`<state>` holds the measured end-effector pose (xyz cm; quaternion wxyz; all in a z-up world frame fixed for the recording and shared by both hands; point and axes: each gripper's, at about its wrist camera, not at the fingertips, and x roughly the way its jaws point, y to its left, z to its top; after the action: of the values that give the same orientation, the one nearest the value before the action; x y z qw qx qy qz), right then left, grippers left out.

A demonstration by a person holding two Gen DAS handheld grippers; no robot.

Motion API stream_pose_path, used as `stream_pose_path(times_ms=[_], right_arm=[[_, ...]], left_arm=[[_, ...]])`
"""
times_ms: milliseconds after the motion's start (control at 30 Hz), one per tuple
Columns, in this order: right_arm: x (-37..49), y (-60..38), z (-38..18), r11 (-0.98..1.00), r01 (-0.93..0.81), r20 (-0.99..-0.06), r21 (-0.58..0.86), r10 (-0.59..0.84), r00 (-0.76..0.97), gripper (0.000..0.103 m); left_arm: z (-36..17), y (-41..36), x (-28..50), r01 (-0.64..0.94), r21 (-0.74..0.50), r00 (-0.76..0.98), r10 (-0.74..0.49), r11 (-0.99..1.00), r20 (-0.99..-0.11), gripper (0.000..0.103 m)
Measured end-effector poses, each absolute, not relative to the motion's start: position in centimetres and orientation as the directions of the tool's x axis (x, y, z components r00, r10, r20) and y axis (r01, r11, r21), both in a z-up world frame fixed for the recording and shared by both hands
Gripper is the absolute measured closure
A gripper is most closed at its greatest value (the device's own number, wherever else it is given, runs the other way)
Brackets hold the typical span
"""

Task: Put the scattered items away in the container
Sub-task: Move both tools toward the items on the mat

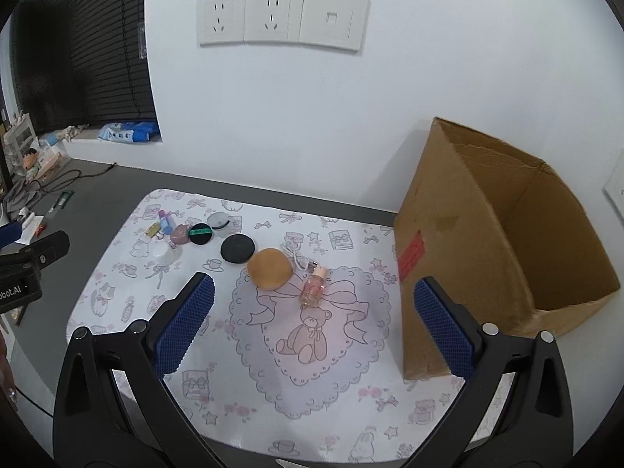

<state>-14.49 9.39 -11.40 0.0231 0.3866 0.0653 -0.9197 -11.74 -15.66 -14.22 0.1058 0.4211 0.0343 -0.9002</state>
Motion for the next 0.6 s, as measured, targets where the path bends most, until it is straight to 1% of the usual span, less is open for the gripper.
stream_pose_path(times_ms=[200, 500, 600], right_arm=[[-17.7, 9.0, -16.2, -0.991, 0.08, -0.744, -0.108, 0.027, -0.667, 0.0], [-21.3, 9.7, -21.8, -0.991, 0.054, -0.762, -0.121, 0.058, -0.645, 0.0], [-22.5, 10.2, -23.4, -0.992, 0.044, -0.773, -0.117, 0.063, -0.631, 0.0]], left_arm=[[-17.8, -16.9, -14.0, 0.227, 0.023, -0.616, -0.162, -0.974, -0.771, 0.003], [-23.5, -15.0, -19.0, 0.136, 0.05, -0.603, -0.123, -0.989, -0.788, 0.003], [-25.7, -14.5, -20.5, 0.123, 0.057, -0.579, -0.118, -0.991, -0.807, 0.003]])
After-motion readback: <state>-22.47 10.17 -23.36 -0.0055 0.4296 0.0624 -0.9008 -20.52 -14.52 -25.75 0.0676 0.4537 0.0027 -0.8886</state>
